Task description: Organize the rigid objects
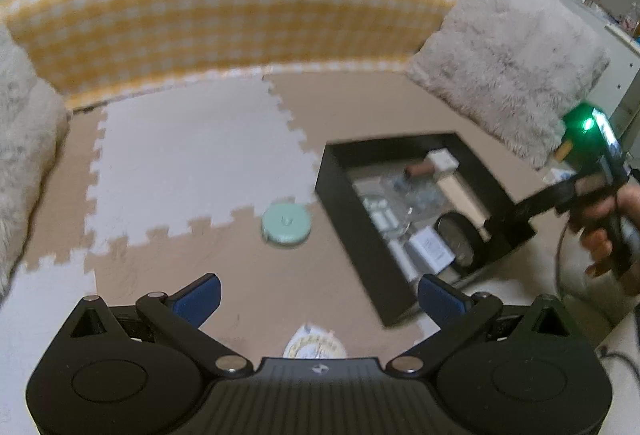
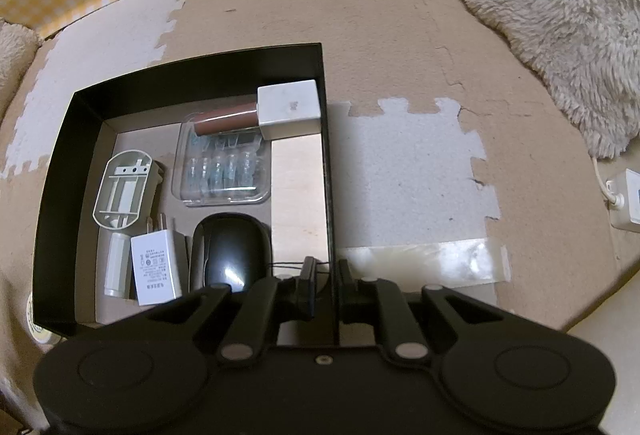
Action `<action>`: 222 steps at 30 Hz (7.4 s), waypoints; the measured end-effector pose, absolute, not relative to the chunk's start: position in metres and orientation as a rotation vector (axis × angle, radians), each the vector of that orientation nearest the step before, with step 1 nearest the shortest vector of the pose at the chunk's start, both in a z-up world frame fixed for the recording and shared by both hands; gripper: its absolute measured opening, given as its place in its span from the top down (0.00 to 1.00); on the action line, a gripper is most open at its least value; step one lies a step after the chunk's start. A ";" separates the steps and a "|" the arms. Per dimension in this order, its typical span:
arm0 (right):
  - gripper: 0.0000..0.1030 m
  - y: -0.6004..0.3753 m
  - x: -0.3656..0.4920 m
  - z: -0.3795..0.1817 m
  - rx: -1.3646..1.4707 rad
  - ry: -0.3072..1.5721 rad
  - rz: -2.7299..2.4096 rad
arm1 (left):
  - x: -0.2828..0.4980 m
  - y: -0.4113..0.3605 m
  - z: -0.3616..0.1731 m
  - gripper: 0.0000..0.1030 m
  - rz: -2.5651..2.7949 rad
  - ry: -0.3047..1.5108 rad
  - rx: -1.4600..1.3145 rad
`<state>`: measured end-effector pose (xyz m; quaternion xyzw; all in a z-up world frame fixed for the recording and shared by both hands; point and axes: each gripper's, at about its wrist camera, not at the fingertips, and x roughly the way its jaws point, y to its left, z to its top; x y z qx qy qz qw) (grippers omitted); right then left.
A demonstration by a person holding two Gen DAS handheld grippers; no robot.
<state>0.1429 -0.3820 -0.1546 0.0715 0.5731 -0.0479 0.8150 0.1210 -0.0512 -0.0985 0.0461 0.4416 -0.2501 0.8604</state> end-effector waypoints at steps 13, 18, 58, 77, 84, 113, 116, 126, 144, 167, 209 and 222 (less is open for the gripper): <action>0.88 -0.379 0.143 -0.155 0.135 1.220 -0.104 | 0.124 -0.057 -0.154 0.00 -0.483 1.124 0.146; 0.88 -0.378 0.143 -0.154 0.128 1.223 -0.102 | 0.126 -0.067 -0.165 0.12 -0.484 1.138 0.196; 0.88 -0.378 0.144 -0.154 0.112 1.222 -0.096 | 0.124 -0.142 -0.112 0.48 -0.673 0.880 0.126; 0.88 -0.377 0.144 -0.154 0.109 1.222 -0.096 | 0.121 -0.158 -0.114 0.27 -0.738 0.886 0.262; 0.88 -0.377 0.144 -0.154 0.109 1.222 -0.096 | 0.117 -0.154 -0.110 0.14 -0.740 0.906 0.246; 0.88 -0.376 0.144 -0.154 0.107 1.222 -0.096 | 0.147 -0.099 -0.074 0.00 -0.593 0.817 0.061; 0.88 -0.376 0.144 -0.154 0.107 1.221 -0.096 | 0.159 -0.085 -0.072 0.00 -0.537 0.800 0.034; 0.88 -0.376 0.144 -0.154 0.102 1.221 -0.094 | 0.185 -0.064 -0.100 0.00 -0.527 0.779 0.123; 0.87 -0.377 0.144 -0.154 0.102 1.222 -0.094 | 0.202 -0.086 -0.174 0.42 -0.659 0.842 0.278; 0.87 -0.376 0.144 -0.154 0.099 1.222 -0.094 | 0.215 -0.083 -0.147 0.52 -0.586 0.720 0.091; 0.87 -0.373 0.145 -0.154 0.083 1.225 -0.095 | 0.187 -0.169 -0.127 0.17 -0.734 0.811 0.149; 0.87 -0.373 0.145 -0.154 0.082 1.225 -0.096 | 0.166 -0.165 -0.111 0.00 -0.703 0.880 0.130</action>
